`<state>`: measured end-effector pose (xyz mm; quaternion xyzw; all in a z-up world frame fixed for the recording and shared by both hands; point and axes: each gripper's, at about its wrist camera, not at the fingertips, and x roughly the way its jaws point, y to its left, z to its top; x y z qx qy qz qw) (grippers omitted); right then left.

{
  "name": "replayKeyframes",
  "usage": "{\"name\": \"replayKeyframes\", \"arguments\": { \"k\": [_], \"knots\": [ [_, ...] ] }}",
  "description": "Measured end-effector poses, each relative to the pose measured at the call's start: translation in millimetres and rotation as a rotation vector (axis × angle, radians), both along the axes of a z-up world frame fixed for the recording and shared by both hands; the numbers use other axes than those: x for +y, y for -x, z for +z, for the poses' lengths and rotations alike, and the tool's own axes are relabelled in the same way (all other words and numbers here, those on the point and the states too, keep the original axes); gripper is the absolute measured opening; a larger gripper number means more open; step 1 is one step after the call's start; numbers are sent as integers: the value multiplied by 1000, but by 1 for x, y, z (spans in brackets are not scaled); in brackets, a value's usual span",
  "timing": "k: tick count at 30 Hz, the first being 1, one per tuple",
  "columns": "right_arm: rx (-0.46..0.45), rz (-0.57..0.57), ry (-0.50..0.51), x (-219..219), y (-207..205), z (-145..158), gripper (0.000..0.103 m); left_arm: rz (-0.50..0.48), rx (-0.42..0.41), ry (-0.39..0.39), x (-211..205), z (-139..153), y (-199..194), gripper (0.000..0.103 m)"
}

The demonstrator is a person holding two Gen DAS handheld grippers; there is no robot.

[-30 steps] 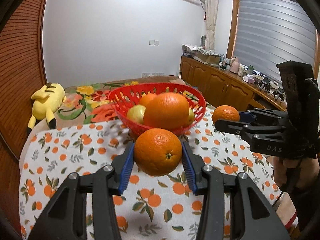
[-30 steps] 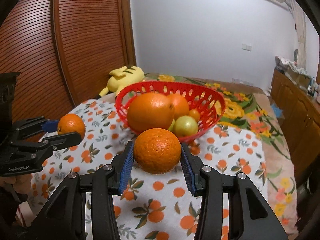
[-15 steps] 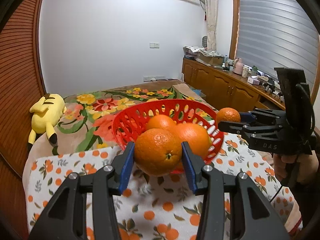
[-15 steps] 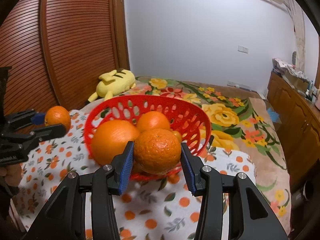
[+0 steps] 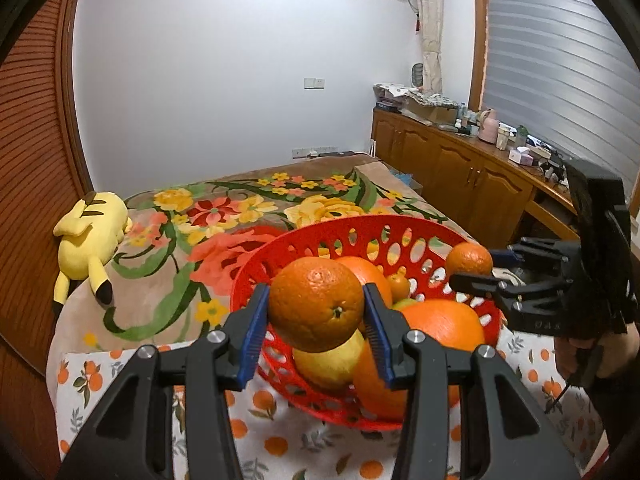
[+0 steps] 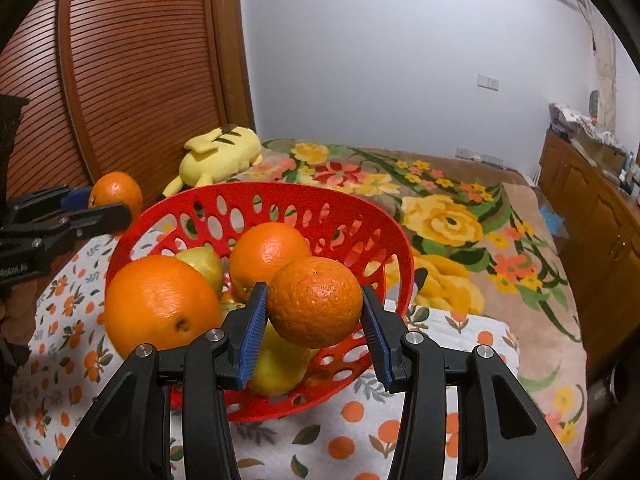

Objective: Organize fruits
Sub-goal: 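Lower both tangerines into the basket and open both grippers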

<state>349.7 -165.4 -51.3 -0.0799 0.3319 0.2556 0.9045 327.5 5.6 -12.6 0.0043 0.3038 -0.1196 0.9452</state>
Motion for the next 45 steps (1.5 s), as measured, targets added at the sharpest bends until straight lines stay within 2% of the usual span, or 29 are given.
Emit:
{"name": "replayKeyframes", "arguments": {
  "k": [8, 10, 21, 35, 45],
  "knots": [
    [12, 20, 7, 1, -8, -5, 47, 23, 23, -5, 7, -10, -26, 45],
    [2, 15, 8, 1, -8, -4, 51, 24, 28, -8, 6, -11, -31, 45],
    [-2, 19, -8, -1, -10, 0, 51, 11, 53, -25, -2, -19, -49, 45],
    [-2, 19, -11, -1, -8, -1, 52, 17, 60, -25, 0, -23, -51, 49],
    [-7, 3, -26, -5, 2, 4, 52, 10, 43, -20, 0, -15, -28, 50]
  ]
}}
